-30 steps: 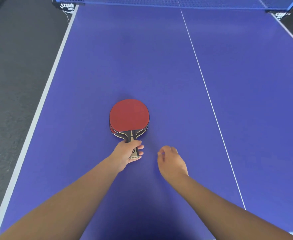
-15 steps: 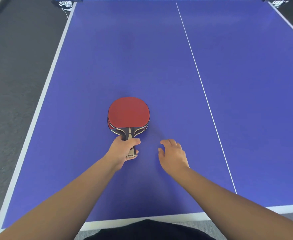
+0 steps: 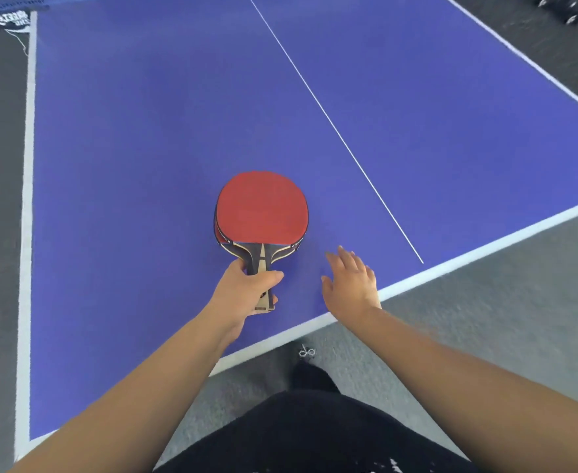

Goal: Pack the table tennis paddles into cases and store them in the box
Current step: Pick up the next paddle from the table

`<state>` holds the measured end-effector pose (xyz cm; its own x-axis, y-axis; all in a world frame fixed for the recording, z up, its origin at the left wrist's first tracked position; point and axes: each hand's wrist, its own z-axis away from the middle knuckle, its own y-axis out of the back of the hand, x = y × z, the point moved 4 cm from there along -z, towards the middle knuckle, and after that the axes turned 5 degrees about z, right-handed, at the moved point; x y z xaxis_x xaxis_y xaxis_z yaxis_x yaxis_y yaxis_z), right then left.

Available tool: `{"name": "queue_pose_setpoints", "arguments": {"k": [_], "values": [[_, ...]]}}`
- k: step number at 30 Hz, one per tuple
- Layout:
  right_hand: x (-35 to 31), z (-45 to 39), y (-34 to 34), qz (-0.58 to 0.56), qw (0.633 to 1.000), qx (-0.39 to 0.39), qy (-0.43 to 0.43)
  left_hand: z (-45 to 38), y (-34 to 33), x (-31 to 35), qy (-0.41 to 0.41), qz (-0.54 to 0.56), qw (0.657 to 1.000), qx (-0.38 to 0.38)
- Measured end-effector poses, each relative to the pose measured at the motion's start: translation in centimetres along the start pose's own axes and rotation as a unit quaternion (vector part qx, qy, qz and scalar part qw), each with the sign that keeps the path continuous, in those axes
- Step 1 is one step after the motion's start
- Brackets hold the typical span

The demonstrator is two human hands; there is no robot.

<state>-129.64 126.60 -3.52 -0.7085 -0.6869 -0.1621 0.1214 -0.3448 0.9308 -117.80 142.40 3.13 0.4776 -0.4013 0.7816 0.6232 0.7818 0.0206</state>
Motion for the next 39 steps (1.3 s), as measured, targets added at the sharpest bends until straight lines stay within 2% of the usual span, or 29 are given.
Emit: {"name": "queue_pose_setpoints", "arguments": {"k": [6,12,24,32,39], "values": [[4.6,7.9,-1.8,-0.035,0.996,0.008,-0.08,5.1,-3.5,-2.6,0.004,-0.068,0.994,-0.081],[12.2,14.3,-1.9,-0.046,0.98,0.029,-0.189,8.4,-9.7,-3.7,-0.019,-0.132,0.981,-0.144],[31.3,24.2,0.1,-0.055,0.939,0.07,-0.331,14.9,-31.4,-4.7,-0.042,-0.172,0.937,-0.301],[43.1,27.5,0.8,-0.068,0.915,0.063,-0.393,17.0,-43.0,-5.1,-0.045,-0.191,0.918,-0.345],[50.6,26.3,2.8,-0.091,0.904,0.064,-0.412,16.4,-50.5,-3.7,-0.046,-0.215,0.908,-0.357]]}}
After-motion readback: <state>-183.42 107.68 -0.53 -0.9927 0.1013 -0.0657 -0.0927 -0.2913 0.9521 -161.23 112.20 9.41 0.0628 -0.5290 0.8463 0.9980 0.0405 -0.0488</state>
